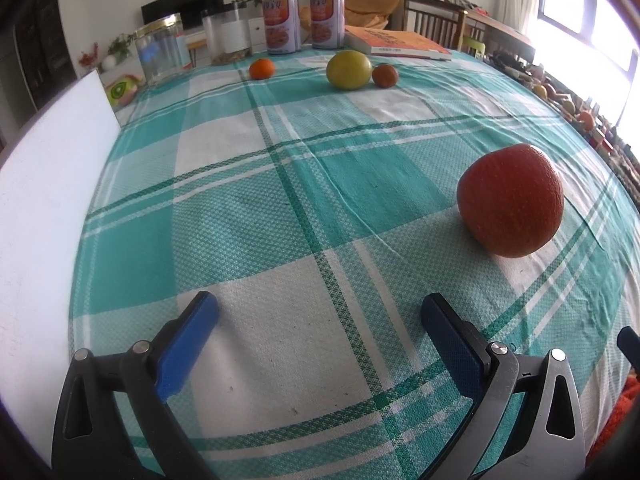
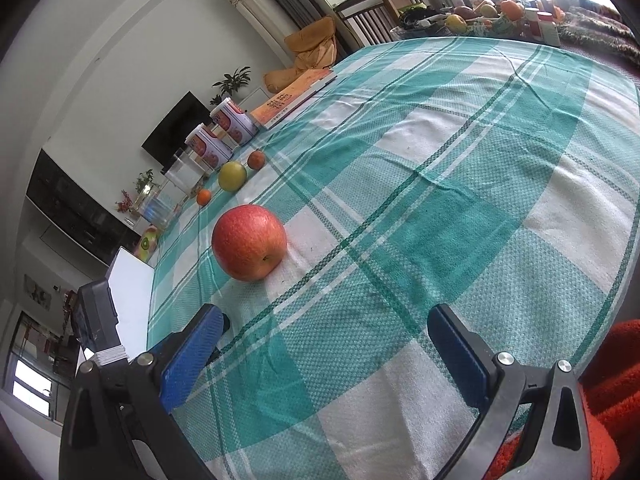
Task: Organize fruits
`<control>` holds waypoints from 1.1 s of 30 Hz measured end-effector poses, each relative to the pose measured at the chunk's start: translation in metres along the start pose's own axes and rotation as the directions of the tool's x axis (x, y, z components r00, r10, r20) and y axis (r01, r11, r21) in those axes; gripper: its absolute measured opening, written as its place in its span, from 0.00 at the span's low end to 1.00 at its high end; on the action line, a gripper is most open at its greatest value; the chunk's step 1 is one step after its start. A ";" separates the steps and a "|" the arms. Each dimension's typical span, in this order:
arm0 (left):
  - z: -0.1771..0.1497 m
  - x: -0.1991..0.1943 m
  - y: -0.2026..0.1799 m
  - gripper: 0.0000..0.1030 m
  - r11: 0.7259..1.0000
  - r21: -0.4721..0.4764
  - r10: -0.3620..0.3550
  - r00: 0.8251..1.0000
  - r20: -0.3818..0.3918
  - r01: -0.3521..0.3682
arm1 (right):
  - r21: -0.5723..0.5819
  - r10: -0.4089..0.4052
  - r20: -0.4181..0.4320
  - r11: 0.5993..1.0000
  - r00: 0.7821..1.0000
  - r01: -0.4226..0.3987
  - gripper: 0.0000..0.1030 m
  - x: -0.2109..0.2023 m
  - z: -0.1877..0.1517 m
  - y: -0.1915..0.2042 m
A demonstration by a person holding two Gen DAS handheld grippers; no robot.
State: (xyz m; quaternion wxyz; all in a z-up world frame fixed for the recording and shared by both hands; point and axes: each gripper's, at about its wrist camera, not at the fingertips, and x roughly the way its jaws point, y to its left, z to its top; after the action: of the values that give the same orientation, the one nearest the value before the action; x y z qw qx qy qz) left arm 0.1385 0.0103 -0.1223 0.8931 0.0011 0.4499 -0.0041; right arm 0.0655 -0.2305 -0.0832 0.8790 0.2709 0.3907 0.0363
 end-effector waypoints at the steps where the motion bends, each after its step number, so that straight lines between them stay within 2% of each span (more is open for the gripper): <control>1: 0.000 0.000 0.000 1.00 1.000 0.000 0.000 1.000 0.000 0.000 | -0.006 -0.002 0.002 1.000 1.000 0.002 0.99 0.000 -0.001 0.001; 9: 0.000 0.000 0.000 1.00 1.000 0.000 0.000 1.000 0.000 0.000 | 0.033 -0.008 0.020 0.999 1.000 0.007 0.99 -0.005 0.001 -0.009; 19: 0.000 -0.001 -0.001 1.00 1.000 0.000 0.000 1.000 0.000 0.000 | -0.005 -0.019 0.025 1.000 0.999 0.019 0.99 -0.006 -0.001 -0.001; 29: 0.000 0.000 0.000 1.00 1.000 0.000 0.000 1.000 0.000 0.000 | 0.007 -0.004 0.023 1.000 1.000 0.004 0.99 -0.006 -0.001 -0.003; 33: 0.000 0.000 0.000 1.00 1.000 0.000 0.000 1.000 0.000 0.000 | 0.046 0.012 0.032 0.999 0.999 -0.014 0.99 -0.008 0.000 -0.011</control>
State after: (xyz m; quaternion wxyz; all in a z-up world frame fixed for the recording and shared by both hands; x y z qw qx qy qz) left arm 0.1386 0.0106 -0.1221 0.8932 0.0011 0.4497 -0.0041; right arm 0.0586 -0.2420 -0.0831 0.8783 0.2942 0.3758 0.0288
